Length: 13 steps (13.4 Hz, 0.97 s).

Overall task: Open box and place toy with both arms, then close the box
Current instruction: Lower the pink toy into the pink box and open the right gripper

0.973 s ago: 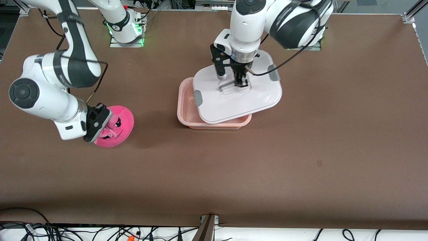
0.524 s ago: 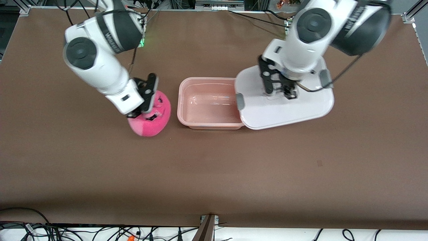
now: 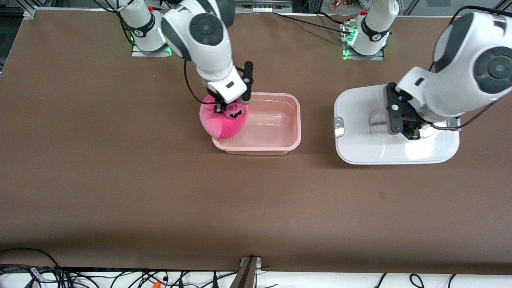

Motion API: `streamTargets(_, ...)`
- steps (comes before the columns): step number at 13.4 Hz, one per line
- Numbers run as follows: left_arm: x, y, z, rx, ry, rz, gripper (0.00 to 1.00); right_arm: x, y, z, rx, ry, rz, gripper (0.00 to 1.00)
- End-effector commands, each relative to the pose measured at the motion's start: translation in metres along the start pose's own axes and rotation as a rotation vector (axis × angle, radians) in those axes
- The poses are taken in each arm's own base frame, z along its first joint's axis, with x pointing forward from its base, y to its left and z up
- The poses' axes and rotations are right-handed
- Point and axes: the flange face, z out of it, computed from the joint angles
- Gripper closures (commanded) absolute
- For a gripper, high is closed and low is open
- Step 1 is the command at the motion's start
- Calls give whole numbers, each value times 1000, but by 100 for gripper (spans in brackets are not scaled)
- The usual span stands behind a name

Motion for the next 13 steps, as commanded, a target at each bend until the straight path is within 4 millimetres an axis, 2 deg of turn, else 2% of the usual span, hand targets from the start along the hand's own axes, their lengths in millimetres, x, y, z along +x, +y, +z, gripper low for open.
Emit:
streamTargets(1,-40,-9,-4,-12,21,-7,100,28,3,5,-41,-18,5,100)
streamTargets(2,-61,-12,-2,-14,21,-24,100,36,5,10,-44,-18,15,100)
streamTargets(3,-73,-13,-1,-15,23,-34,100,43,8,17,-52,-25,17,100)
streamTargets(5,-81,-16,2,-11,15,-42,100,54,18,40,-48,-39,14,100)
streamTargets(6,-86,-23,13,-26,8,-44,100,61,16,53,-40,-49,11,100)
streamTargets(8,-102,-25,17,-33,9,-56,100,69,12,81,-57,-103,1,100)
streamTargets(11,-103,-26,17,-30,9,-59,100,77,9,129,-67,-162,18,100)
streamTargets(12,-102,-26,16,-28,9,-59,100,80,10,139,-71,-156,14,93)
streamTargets(13,-101,-25,16,-30,8,-58,100,82,12,147,-73,-143,22,9)
